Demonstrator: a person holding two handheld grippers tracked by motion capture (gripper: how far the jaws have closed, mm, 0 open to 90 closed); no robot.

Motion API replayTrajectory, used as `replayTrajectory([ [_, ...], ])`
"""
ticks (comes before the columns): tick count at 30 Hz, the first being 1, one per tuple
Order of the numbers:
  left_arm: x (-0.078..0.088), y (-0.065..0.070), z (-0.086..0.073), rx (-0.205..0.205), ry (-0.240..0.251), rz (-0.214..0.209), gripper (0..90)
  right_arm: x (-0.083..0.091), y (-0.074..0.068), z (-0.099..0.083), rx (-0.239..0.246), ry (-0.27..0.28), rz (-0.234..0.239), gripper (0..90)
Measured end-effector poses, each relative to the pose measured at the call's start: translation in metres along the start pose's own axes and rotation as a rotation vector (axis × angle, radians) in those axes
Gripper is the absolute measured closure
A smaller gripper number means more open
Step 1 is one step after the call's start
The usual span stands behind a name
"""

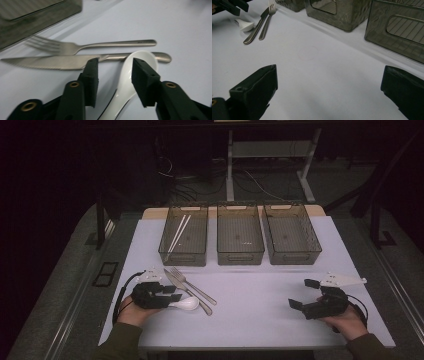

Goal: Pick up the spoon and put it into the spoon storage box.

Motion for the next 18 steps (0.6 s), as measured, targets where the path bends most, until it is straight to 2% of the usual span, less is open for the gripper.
replayTrajectory([
  [5, -0.007, 0.007, 0.002, 0.003, -0.003, -0.039, 48.8, 0.0, 0.0, 0.0, 0.001, -0.002, 0.001, 0.8],
  [18, -0.019, 0.008, -0.006, -0.005, -0.066, -0.066, 48.9, -0.001, 0.0, 0.0, 0.0, -0.002, 0.0, 0.8],
])
Point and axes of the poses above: each handheld gripper's, and its own axes: x roughly backward along the jaws, z roughly out of its top, y roughly to its right, the point moved 6 cm from there along -x, roughly forward along the jaws, and after that the axes turned 3 degrees about -x, right-handed, at the moved point
